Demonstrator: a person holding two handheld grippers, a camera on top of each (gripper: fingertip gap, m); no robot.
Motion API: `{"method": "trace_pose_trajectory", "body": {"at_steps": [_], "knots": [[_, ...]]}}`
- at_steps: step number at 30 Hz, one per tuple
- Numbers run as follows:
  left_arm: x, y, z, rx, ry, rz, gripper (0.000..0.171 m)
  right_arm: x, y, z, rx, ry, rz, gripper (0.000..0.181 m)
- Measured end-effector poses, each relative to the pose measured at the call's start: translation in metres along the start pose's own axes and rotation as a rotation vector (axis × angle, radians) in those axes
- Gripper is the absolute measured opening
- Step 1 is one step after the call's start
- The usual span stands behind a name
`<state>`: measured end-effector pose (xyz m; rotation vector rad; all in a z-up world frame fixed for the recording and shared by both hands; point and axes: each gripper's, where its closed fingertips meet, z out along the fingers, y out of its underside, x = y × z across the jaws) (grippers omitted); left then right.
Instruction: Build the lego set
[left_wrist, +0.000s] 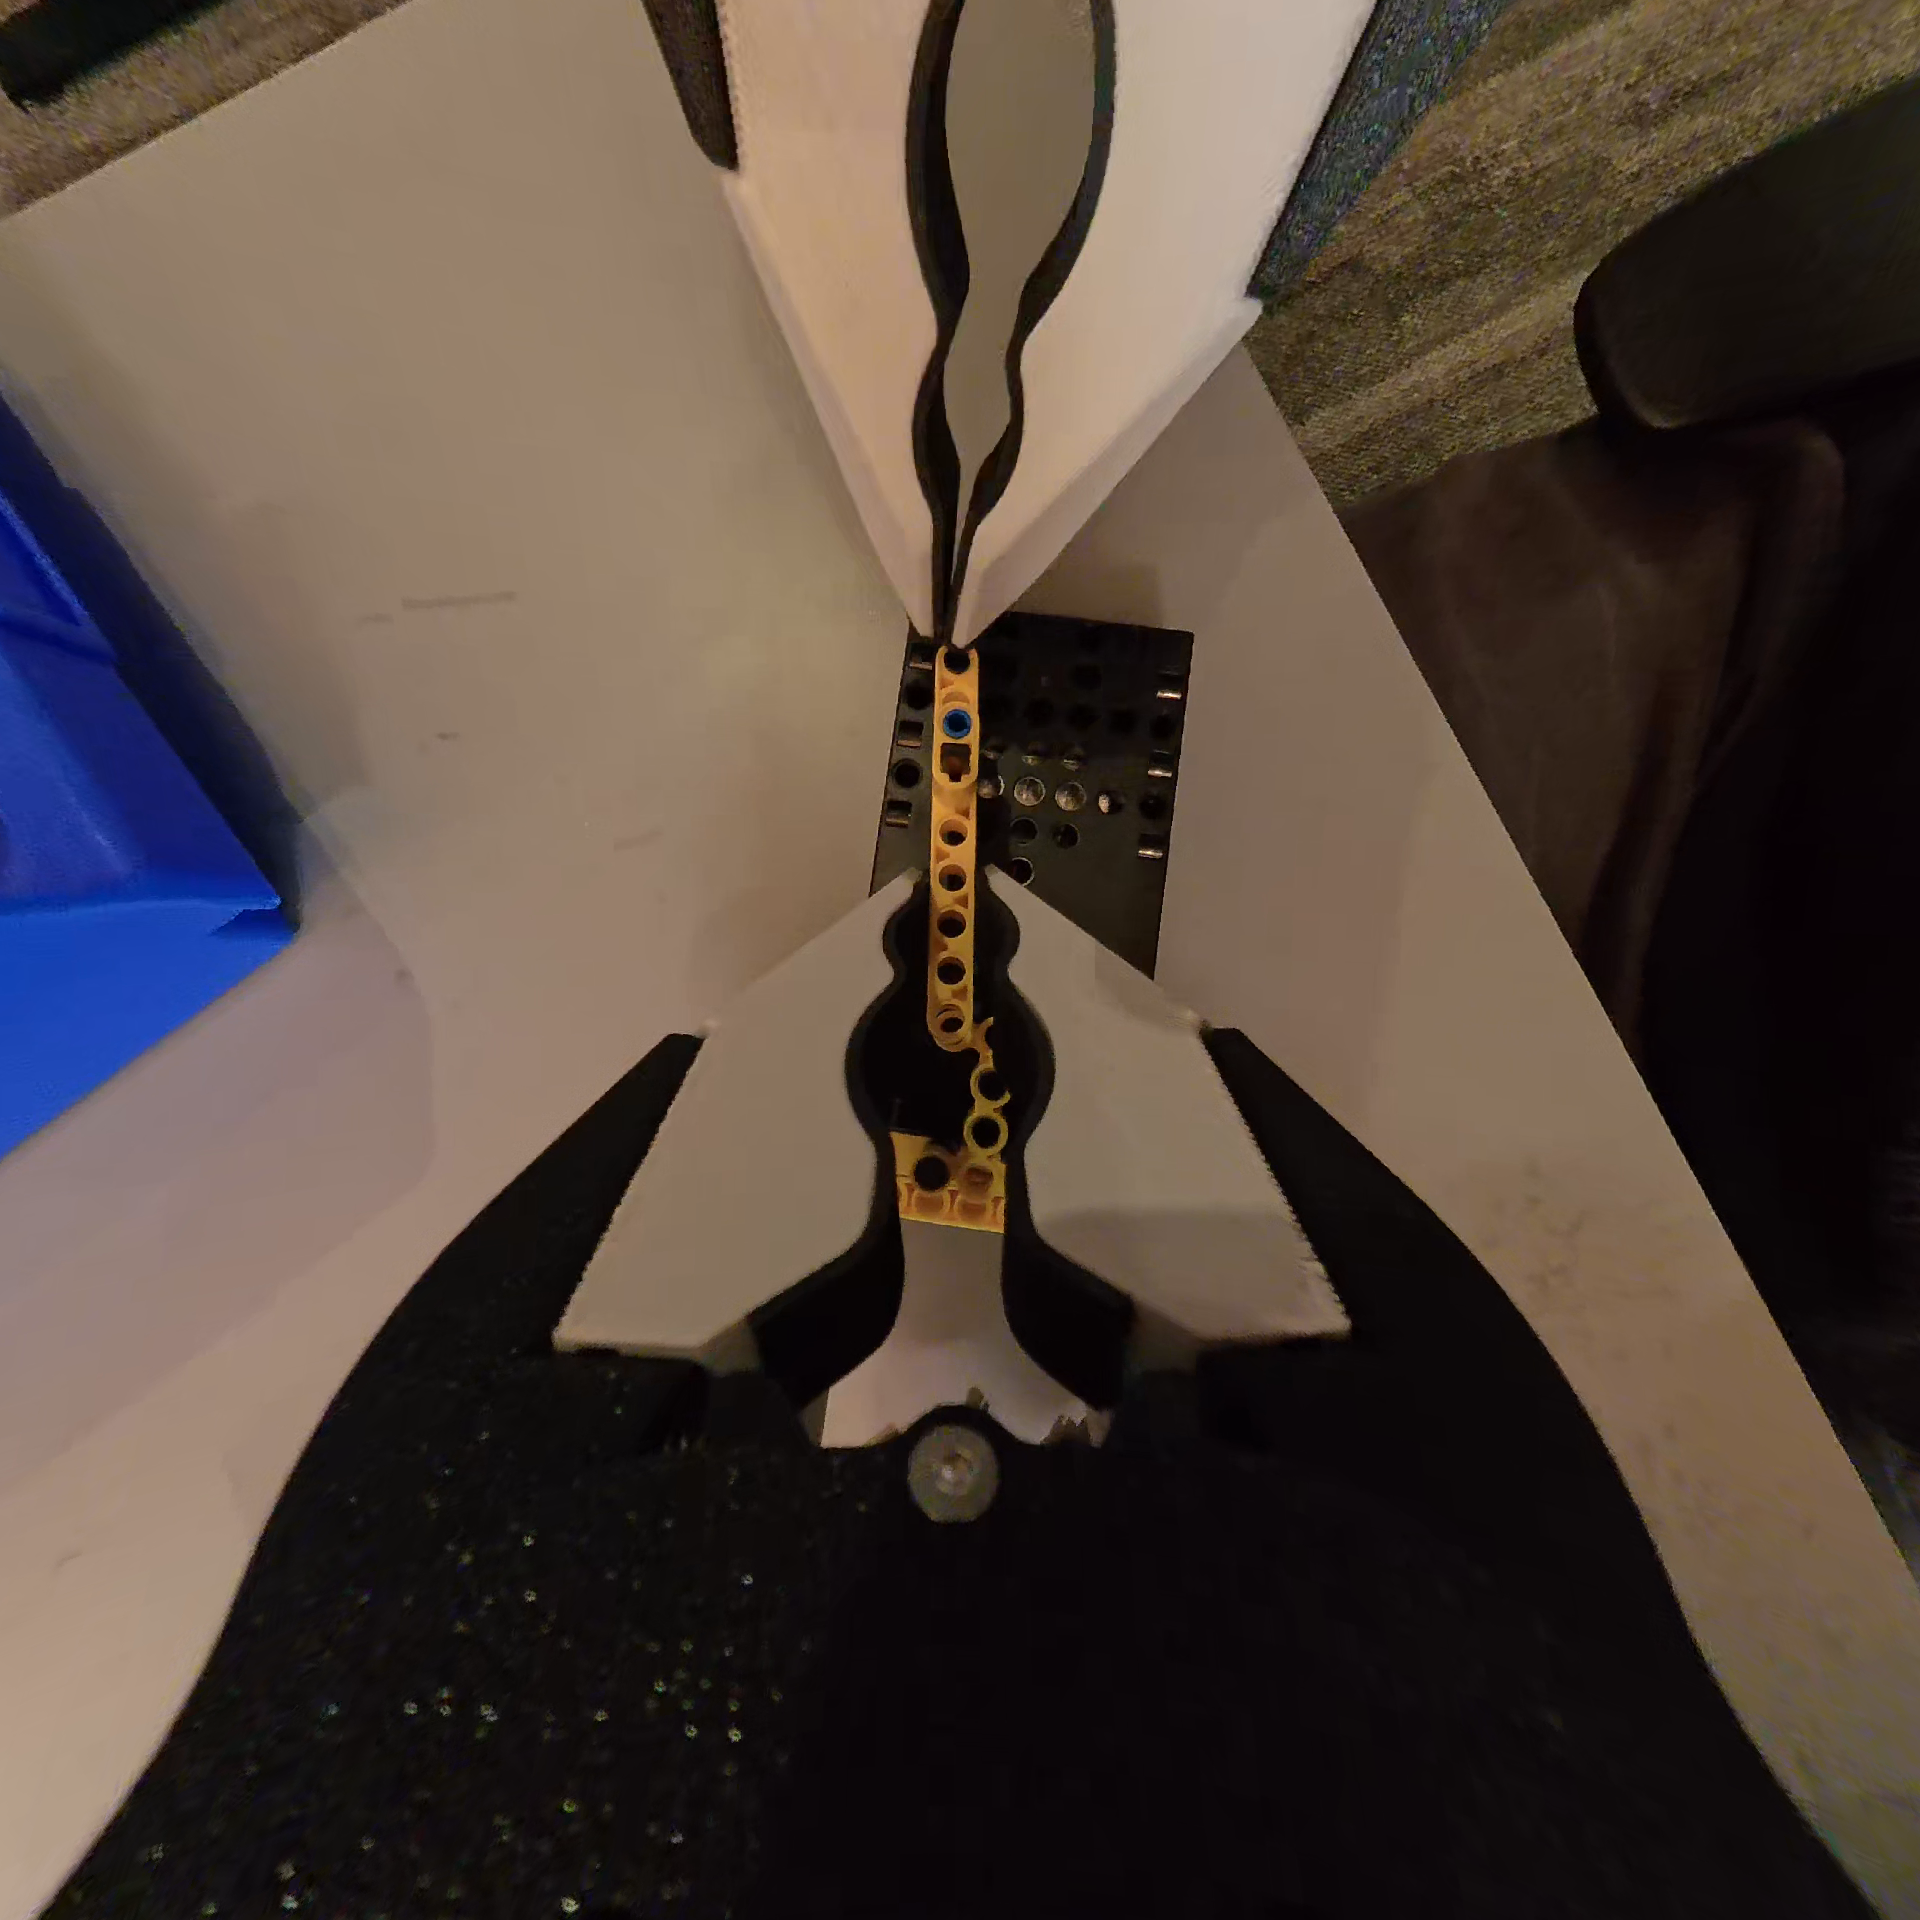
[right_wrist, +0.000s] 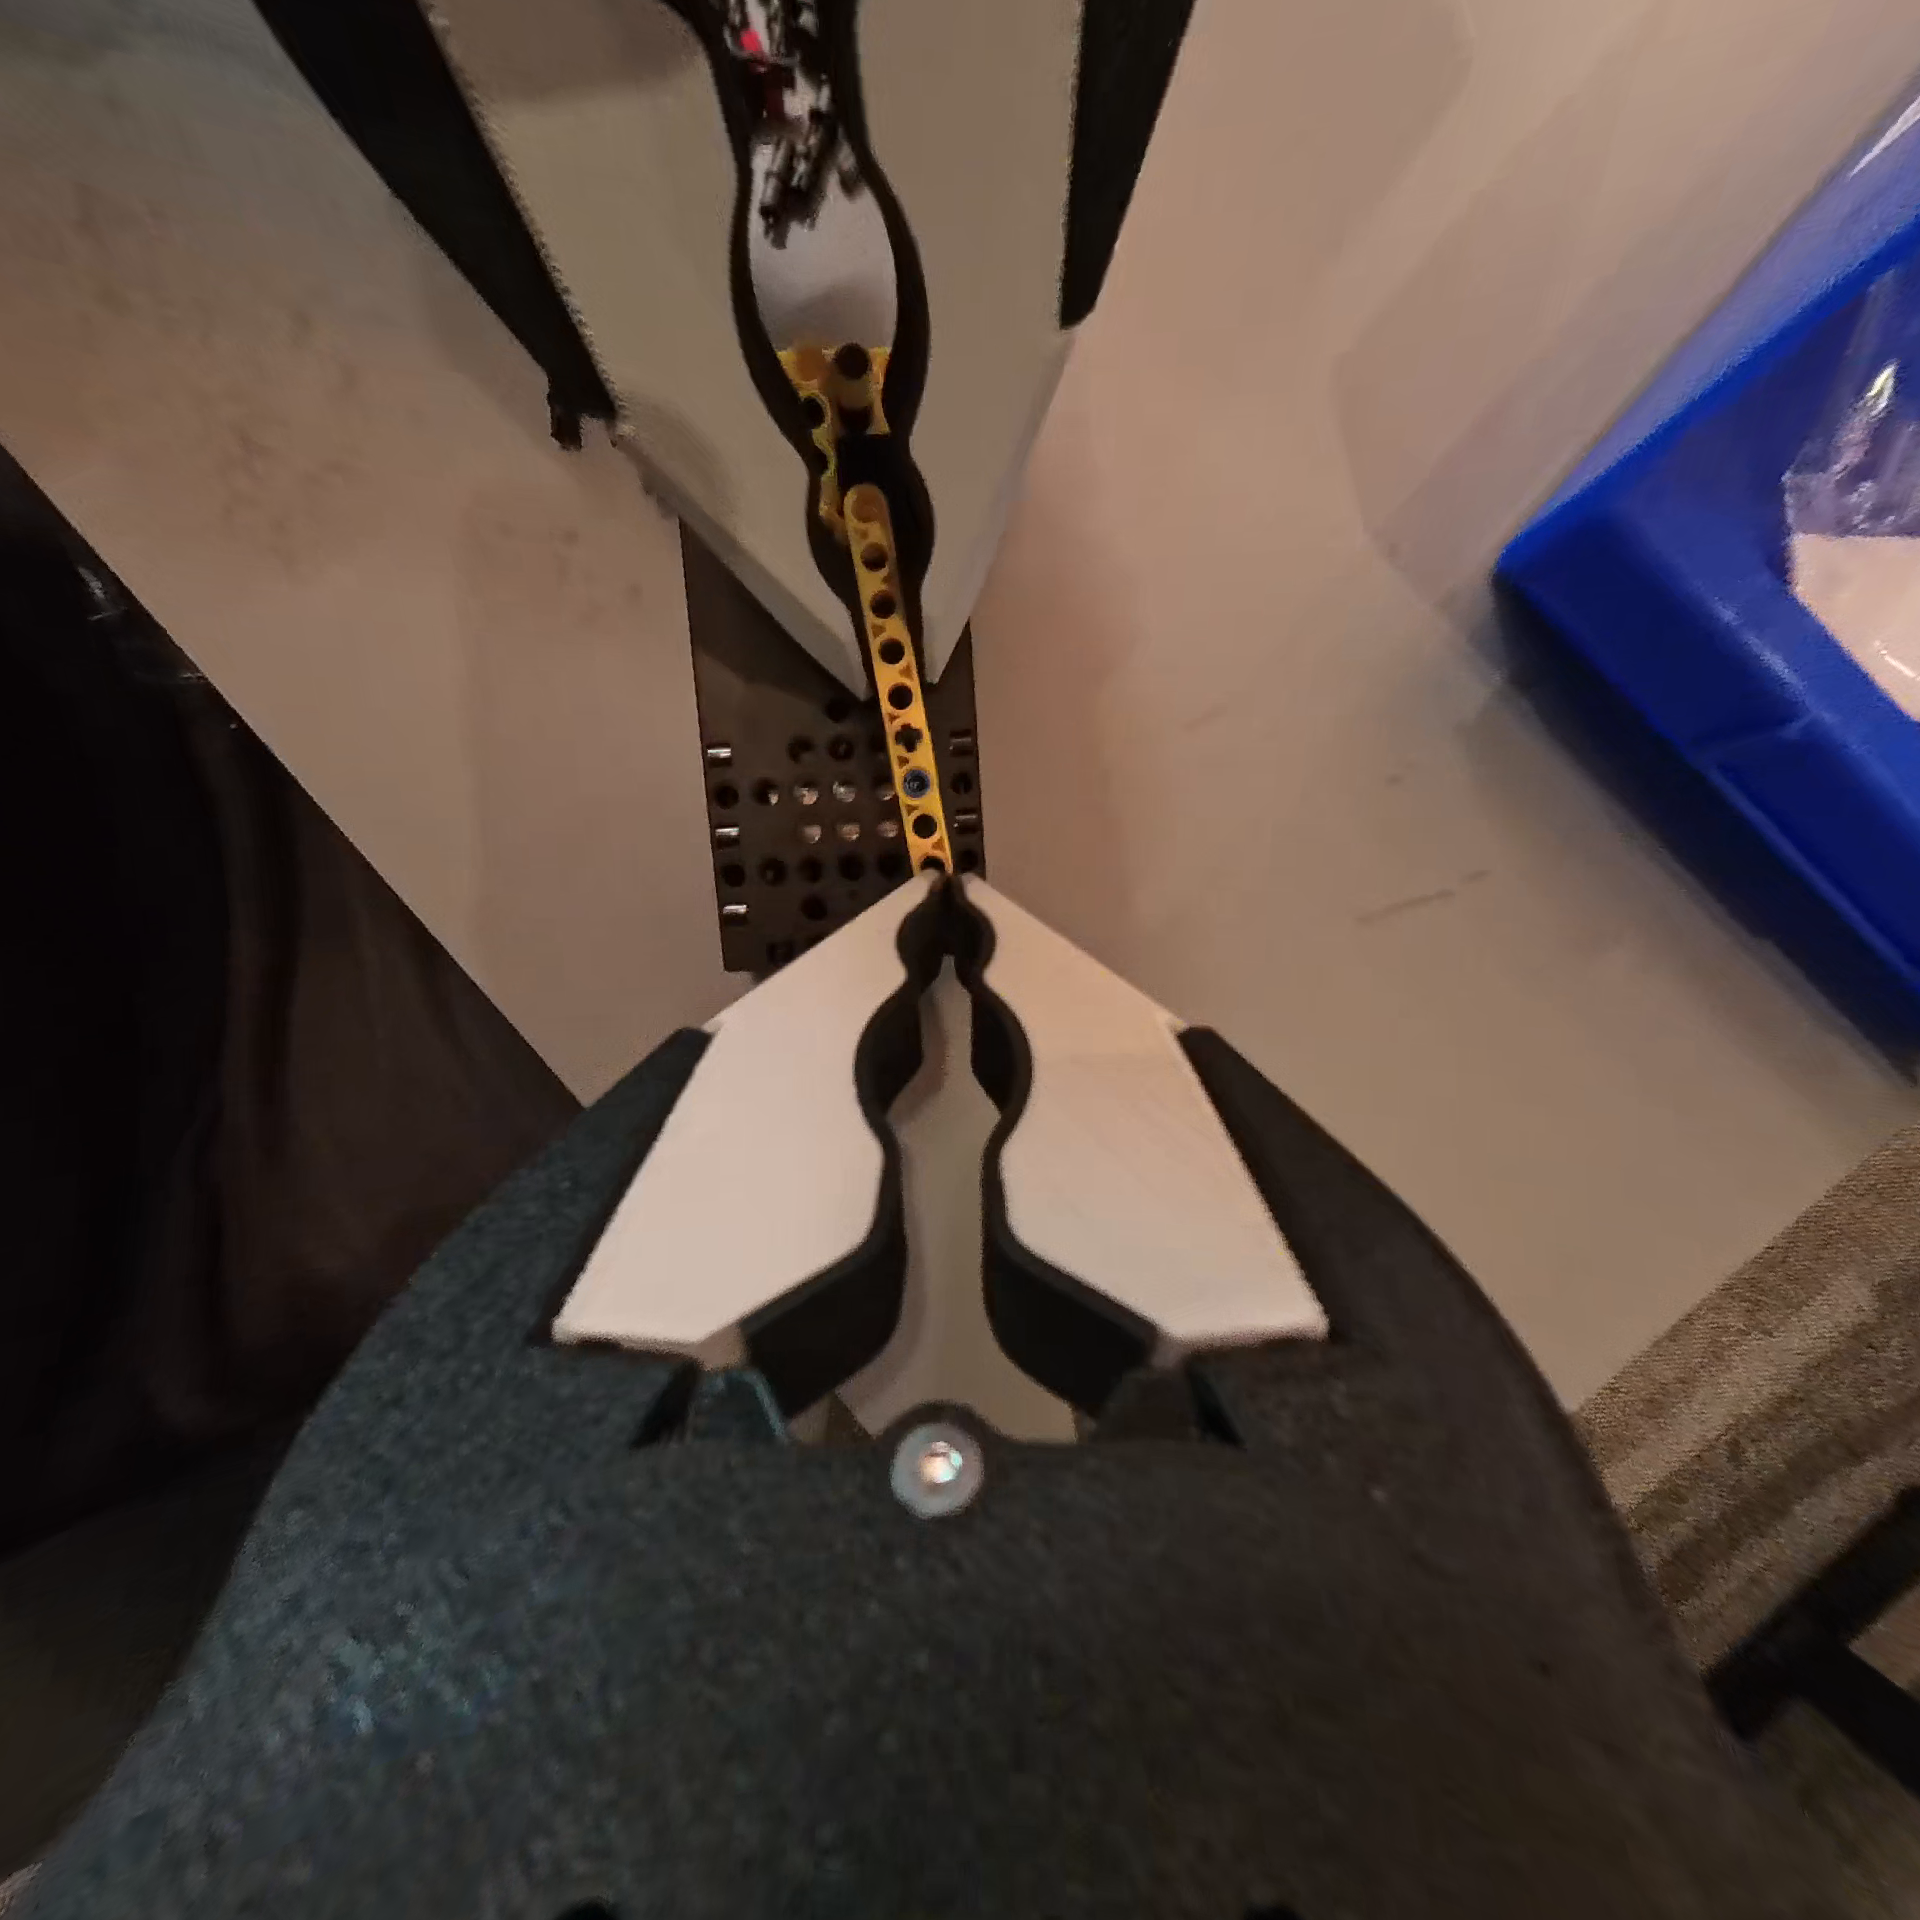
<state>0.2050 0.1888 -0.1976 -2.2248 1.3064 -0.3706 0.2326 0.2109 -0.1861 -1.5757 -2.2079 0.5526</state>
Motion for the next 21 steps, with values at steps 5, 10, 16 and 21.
{"method": "trace_pose_trajectory", "body": {"at_steps": [5, 10, 16, 21], "knots": [[0.000, 0.000, 0.000, -0.002, 0.005, 0.007, 0.006, -0.002, -0.003, 0.000, -0.001, -0.018, -0.011, 0.004], [0.000, 0.000, 0.000, -0.019, 0.005, 0.042, 0.006, -0.006, -0.002, 0.009, -0.007, -0.065, -0.029, 0.011], [-0.002, 0.001, -0.001, -0.014, 0.020, 0.018, 0.007, -0.005, -0.002, 0.010, -0.019, -0.032, -0.019, 0.008], [-0.005, 0.000, -0.001, 0.019, 0.005, -0.016, 0.012, -0.005, -0.002, 0.011, -0.072, 0.020, 0.012, 0.008]]}}
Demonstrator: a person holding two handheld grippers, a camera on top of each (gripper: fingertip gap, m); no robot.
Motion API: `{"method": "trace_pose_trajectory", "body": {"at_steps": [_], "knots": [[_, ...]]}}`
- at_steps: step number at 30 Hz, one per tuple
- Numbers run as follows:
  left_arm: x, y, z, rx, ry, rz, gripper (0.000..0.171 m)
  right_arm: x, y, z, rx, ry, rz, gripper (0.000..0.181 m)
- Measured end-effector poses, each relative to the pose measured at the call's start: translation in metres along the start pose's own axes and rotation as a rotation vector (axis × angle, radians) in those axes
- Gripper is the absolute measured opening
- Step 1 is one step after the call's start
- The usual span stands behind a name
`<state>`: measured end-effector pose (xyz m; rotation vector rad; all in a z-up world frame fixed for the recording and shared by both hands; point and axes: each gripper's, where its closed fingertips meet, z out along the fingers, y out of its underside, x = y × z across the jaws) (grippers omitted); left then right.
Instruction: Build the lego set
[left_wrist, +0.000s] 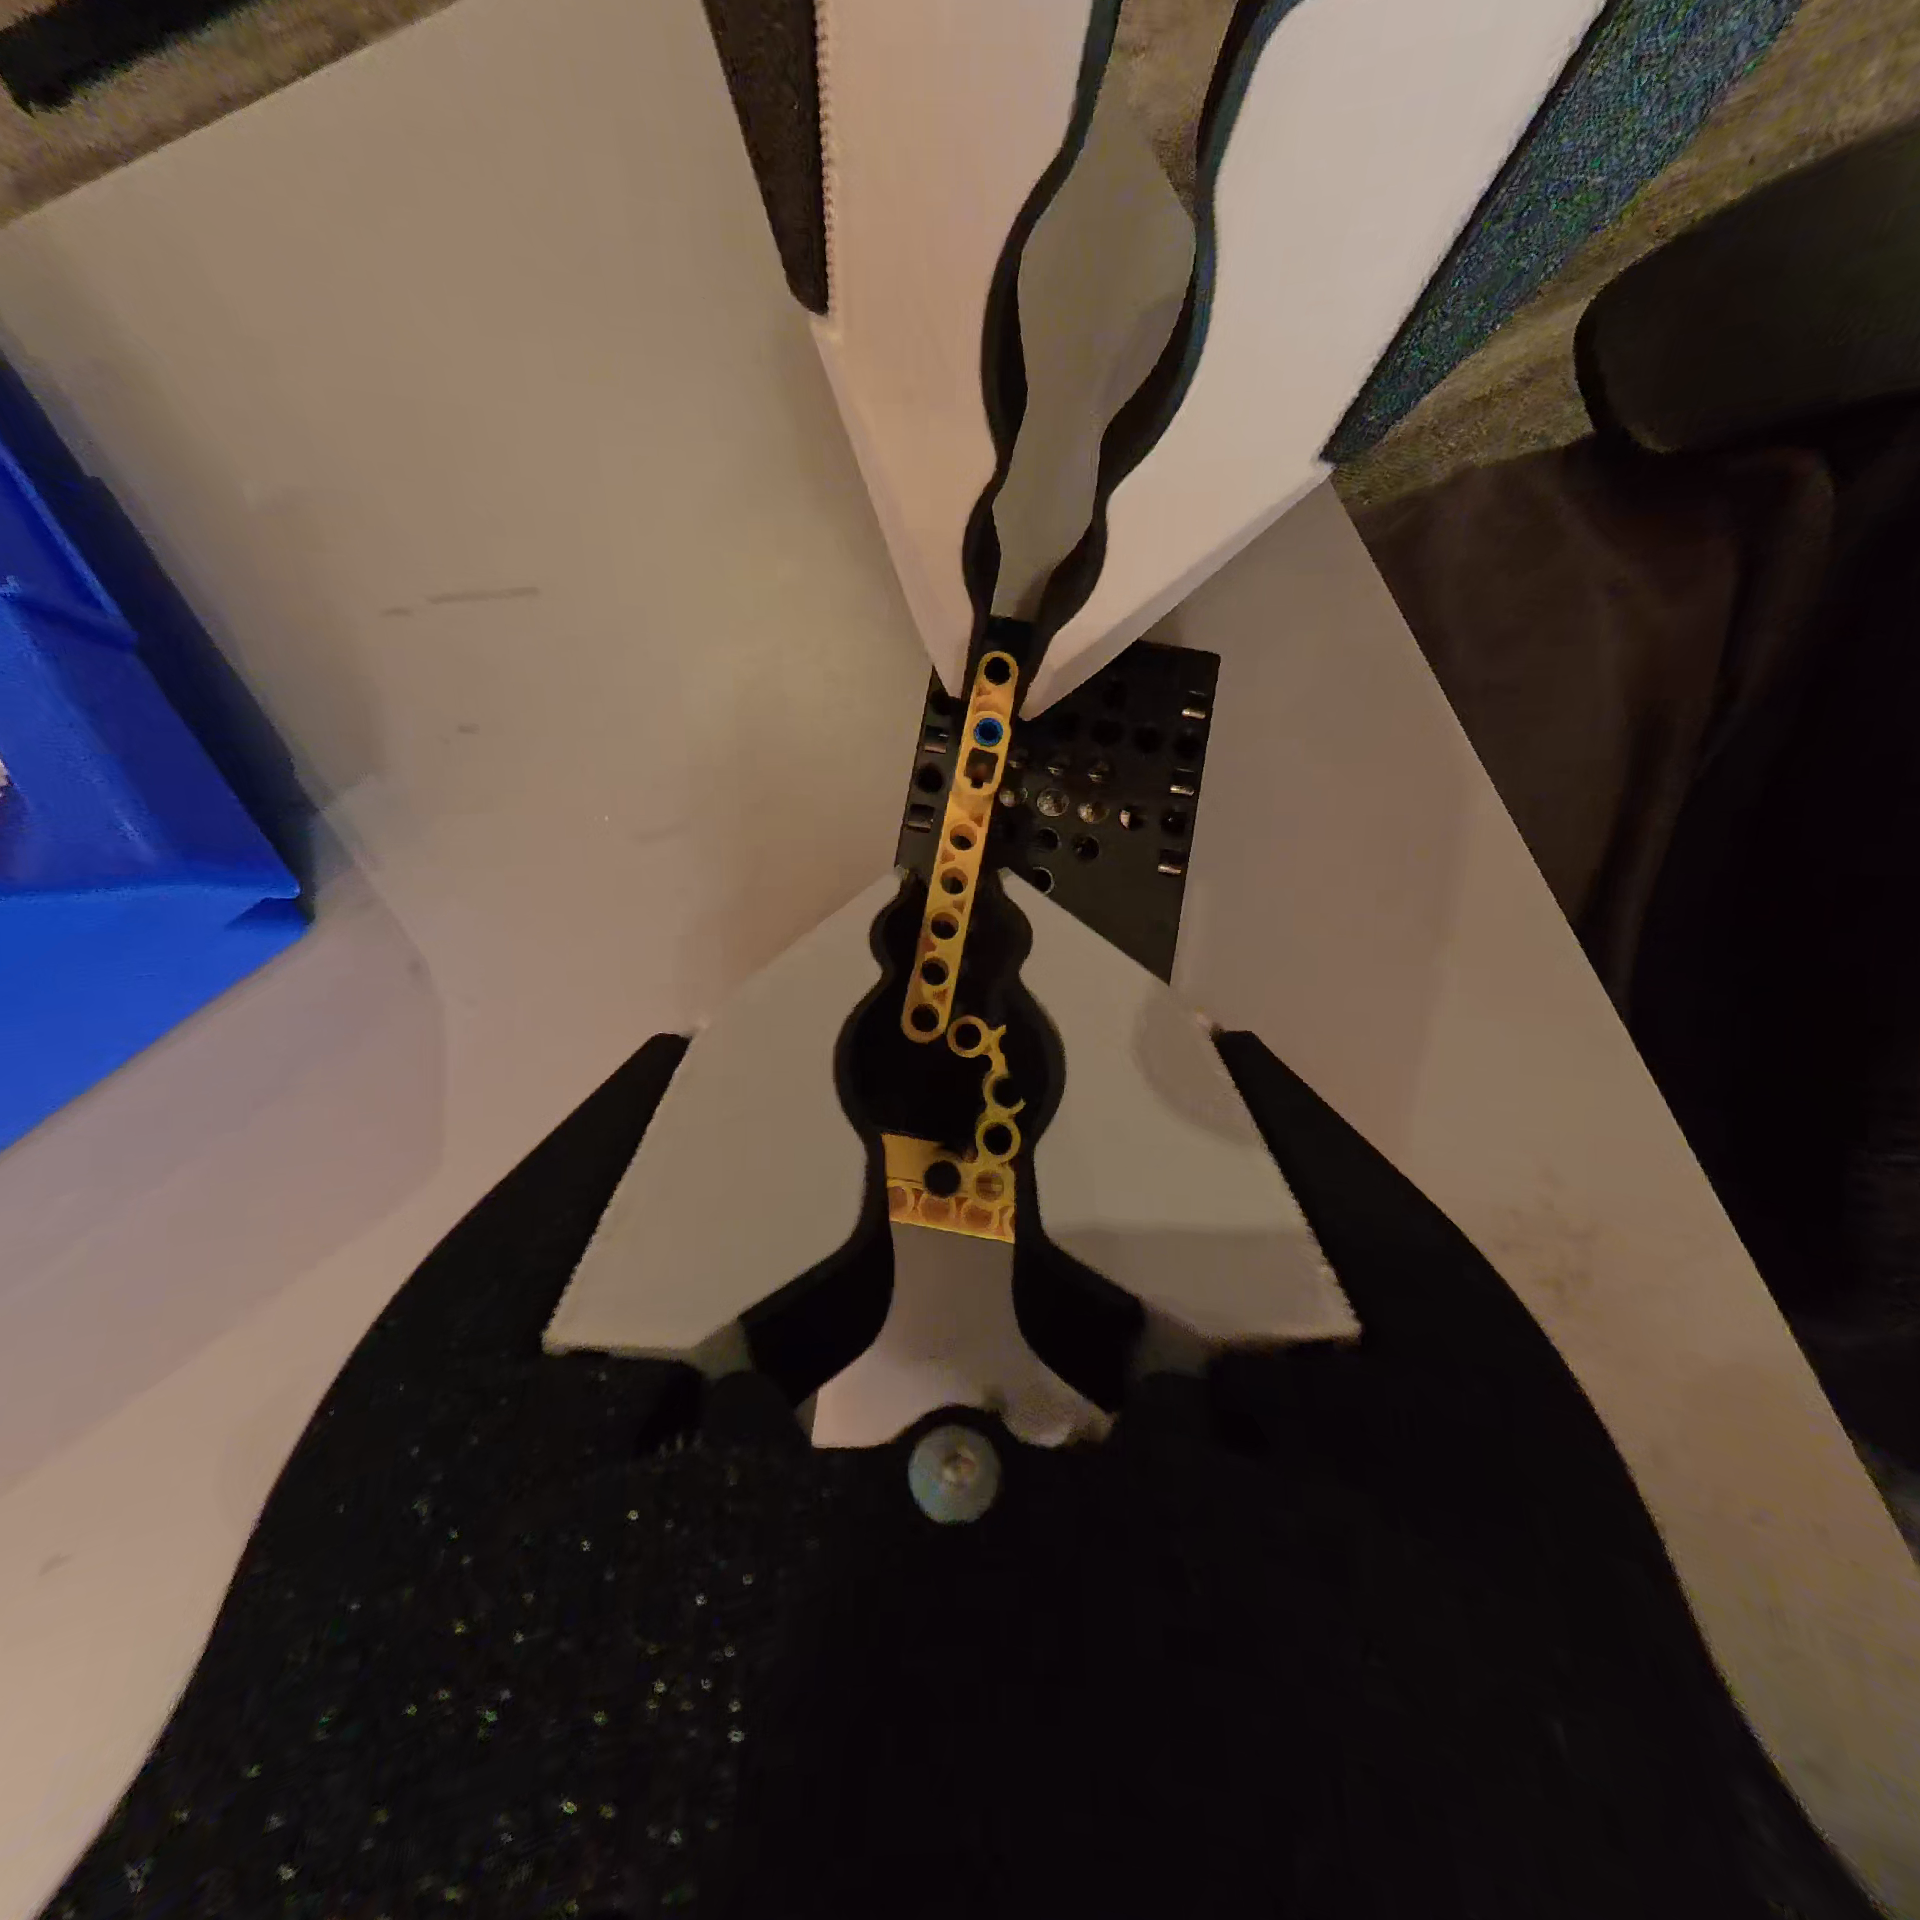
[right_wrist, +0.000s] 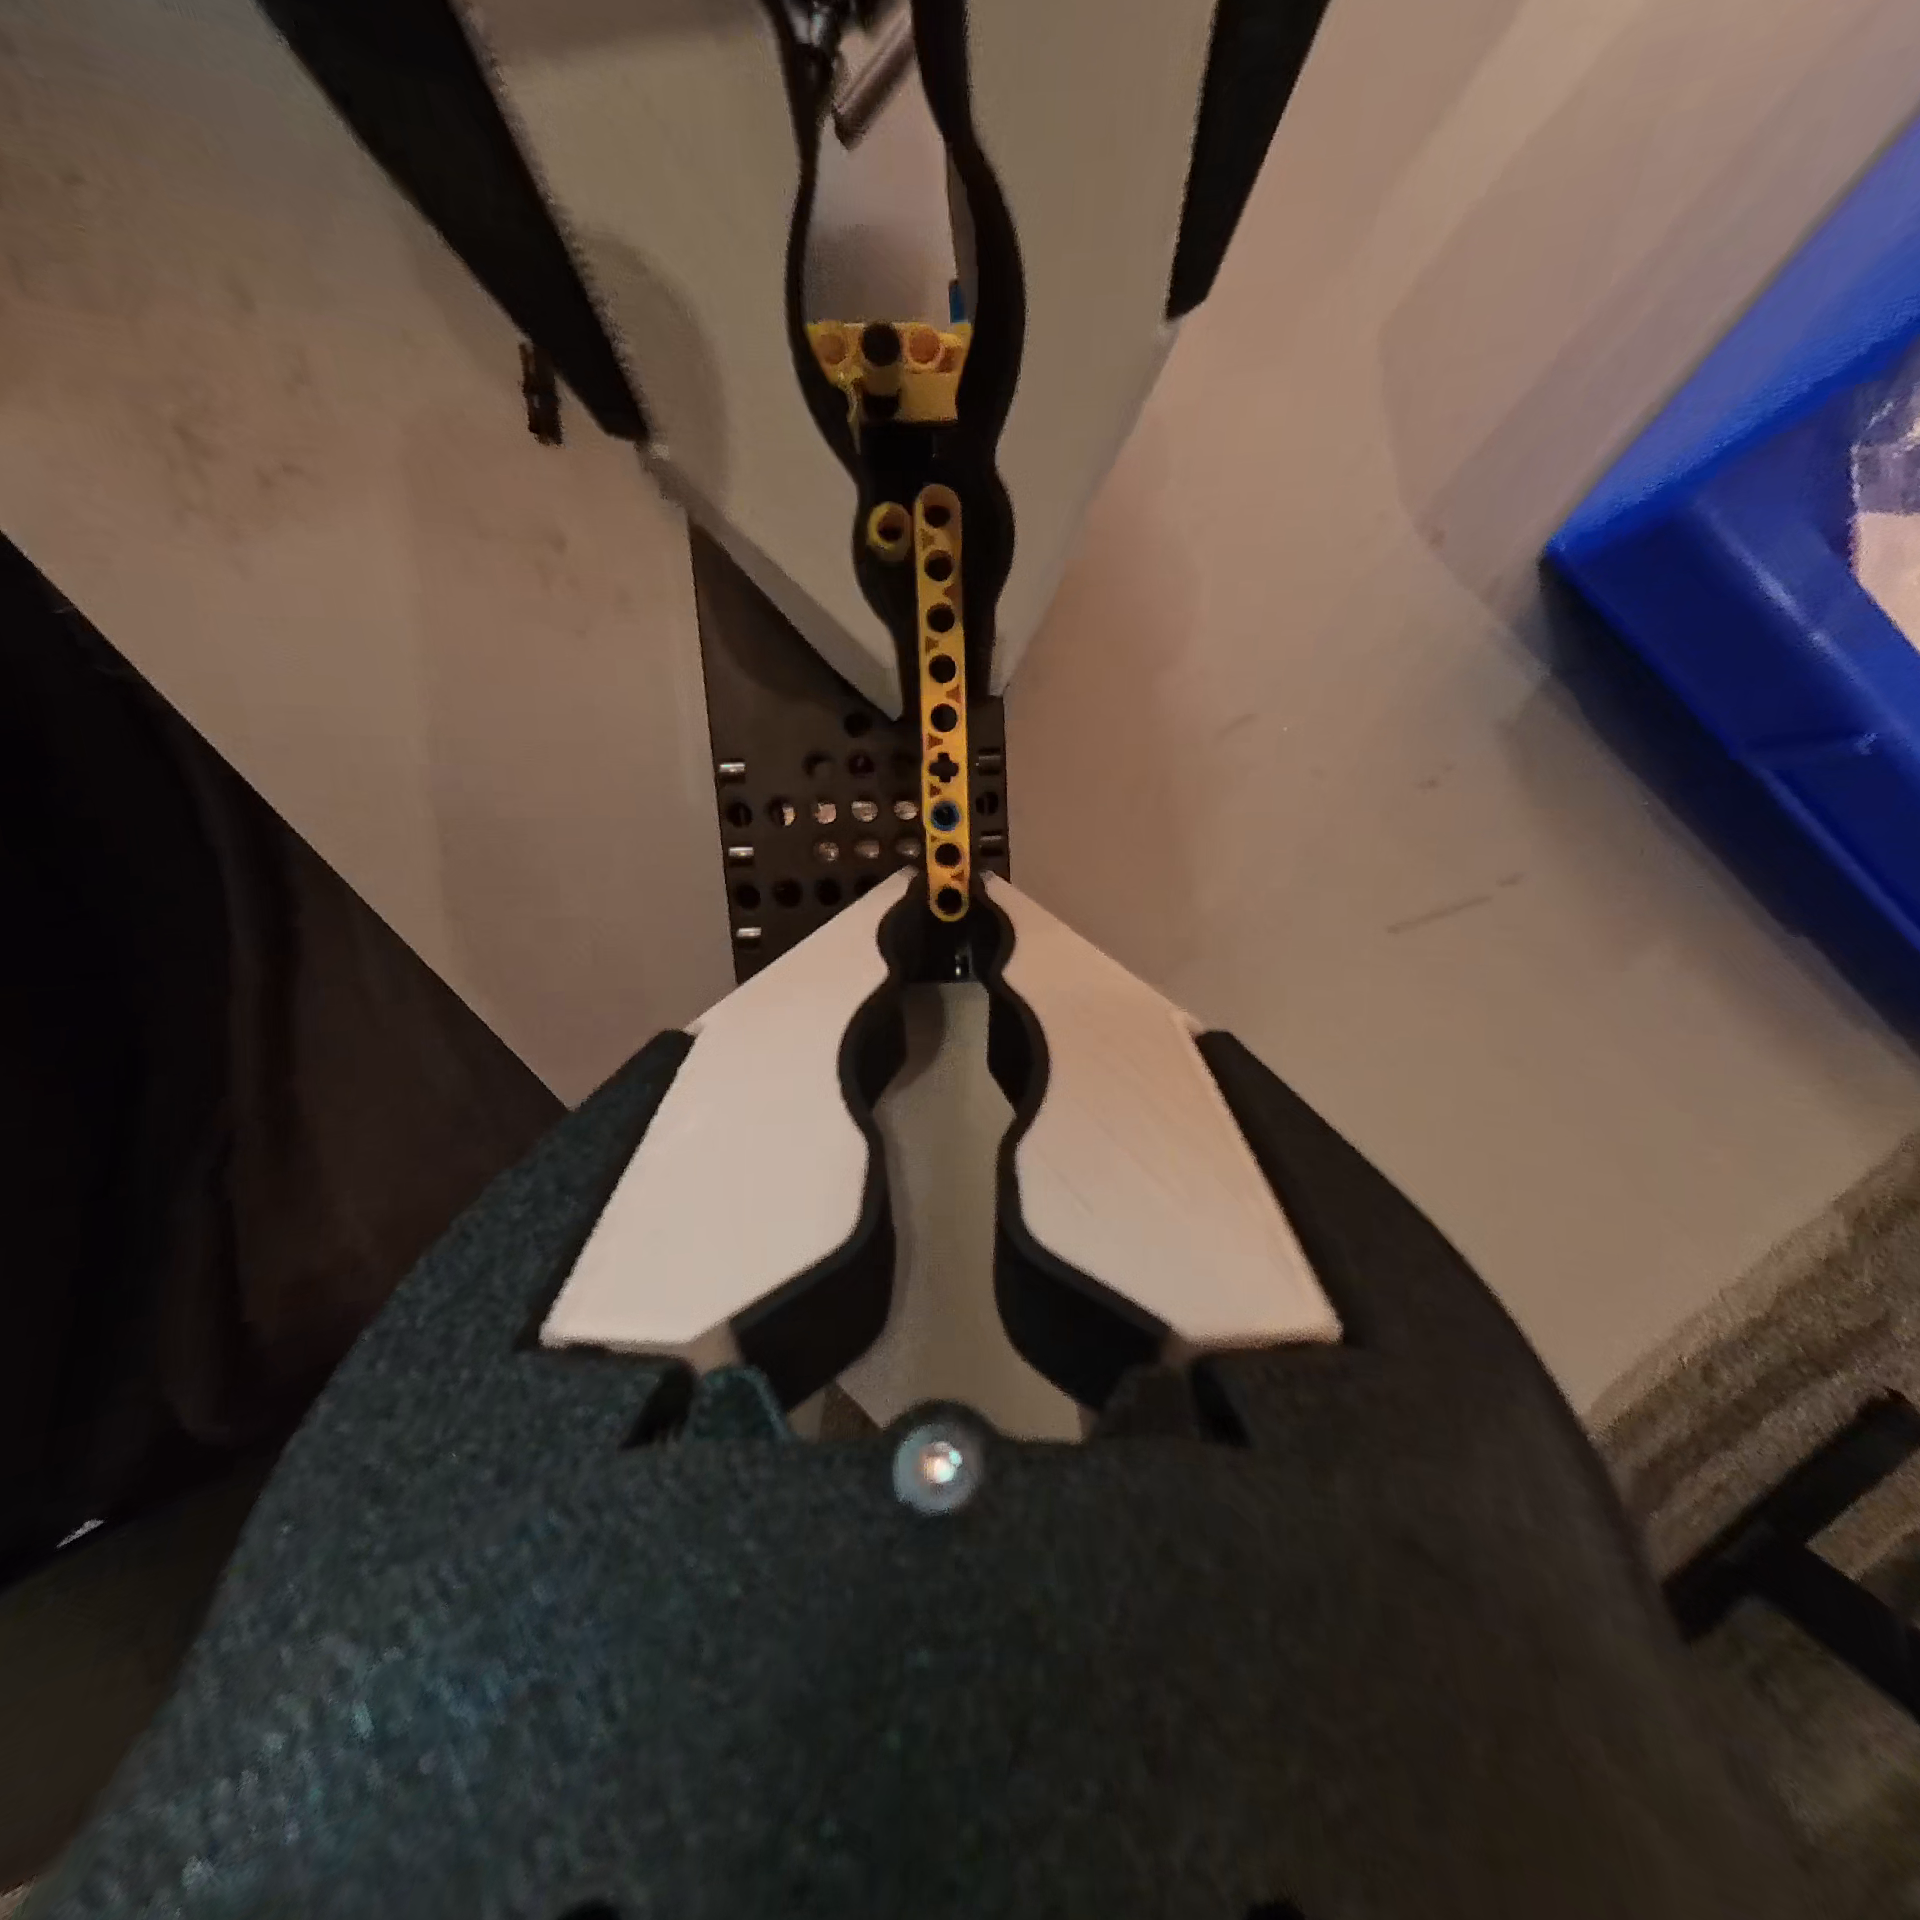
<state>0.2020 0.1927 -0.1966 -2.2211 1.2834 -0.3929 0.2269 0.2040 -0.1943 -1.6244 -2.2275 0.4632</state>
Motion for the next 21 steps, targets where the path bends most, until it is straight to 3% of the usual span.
{"method": "trace_pose_trajectory", "body": {"at_steps": [5, 14, 21], "knots": [[-0.0012, -0.0025, 0.0010, 0.040, -0.026, 0.045, 0.014, 0.0003, -0.0008, 0.0006, -0.067, 0.015, 0.052, 0.007], [-0.0013, -0.0032, 0.0026, 0.076, 0.026, -0.023, 0.008, 0.0008, -0.0015, 0.0019, -0.110, -0.006, 0.083, 0.006], [-0.0027, -0.0019, 0.0024, 0.029, 0.045, -0.022, 0.007, 0.0008, -0.0009, 0.0085, -0.075, -0.093, 0.192, 0.007]]}}
